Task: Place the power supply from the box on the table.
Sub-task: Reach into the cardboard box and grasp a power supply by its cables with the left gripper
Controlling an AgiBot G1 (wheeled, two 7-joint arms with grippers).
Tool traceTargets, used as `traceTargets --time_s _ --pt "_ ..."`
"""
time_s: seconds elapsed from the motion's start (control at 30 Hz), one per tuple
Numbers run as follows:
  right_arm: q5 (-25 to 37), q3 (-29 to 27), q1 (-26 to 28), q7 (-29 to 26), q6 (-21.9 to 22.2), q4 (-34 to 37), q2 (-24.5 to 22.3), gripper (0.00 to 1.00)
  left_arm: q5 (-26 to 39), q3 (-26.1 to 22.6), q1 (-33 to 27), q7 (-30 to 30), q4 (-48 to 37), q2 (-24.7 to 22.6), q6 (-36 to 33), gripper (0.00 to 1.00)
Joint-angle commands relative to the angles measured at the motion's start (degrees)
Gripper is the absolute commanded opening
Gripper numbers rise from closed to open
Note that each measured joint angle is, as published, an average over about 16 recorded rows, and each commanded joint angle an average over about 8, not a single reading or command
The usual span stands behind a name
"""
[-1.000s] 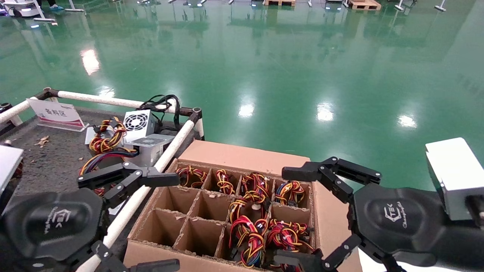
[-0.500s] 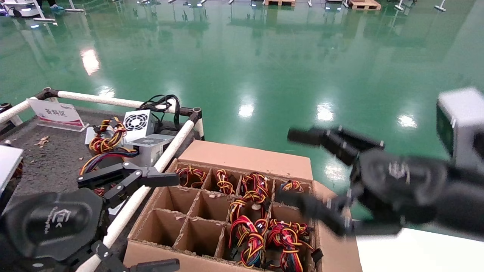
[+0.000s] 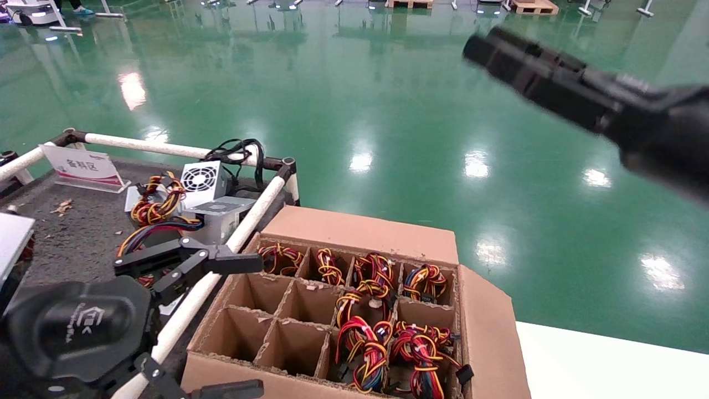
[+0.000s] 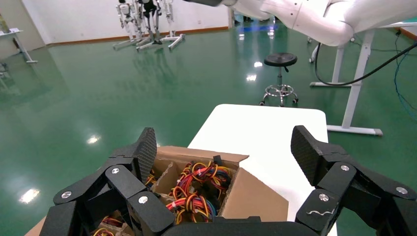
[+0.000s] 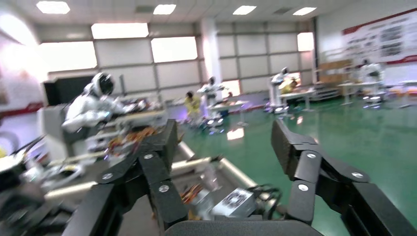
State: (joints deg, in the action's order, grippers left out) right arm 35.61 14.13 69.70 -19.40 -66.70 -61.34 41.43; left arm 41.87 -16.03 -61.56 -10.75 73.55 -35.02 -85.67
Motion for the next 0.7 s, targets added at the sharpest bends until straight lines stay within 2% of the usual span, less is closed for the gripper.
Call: traceTargets --time_s 0.03,0.4,0.7 --pt "-0.2 -0.3 0.7 0.0 1.5 1.0 0.4 1.00 0.0 0.0 0.0 0.0 0.0 0.0 0.0 1.00" --pt "-0.5 -0.7 1.6 0.0 3.8 2.6 1.1 1.00 1.5 -1.0 -1.2 0.3 0.3 -0.6 0.2 1.00" --pt "-0.5 -0.7 1.8 0.0 4.3 3.0 1.3 1.00 8.2 -5.9 -7.9 2.1 0.9 -3.9 0.2 1.00"
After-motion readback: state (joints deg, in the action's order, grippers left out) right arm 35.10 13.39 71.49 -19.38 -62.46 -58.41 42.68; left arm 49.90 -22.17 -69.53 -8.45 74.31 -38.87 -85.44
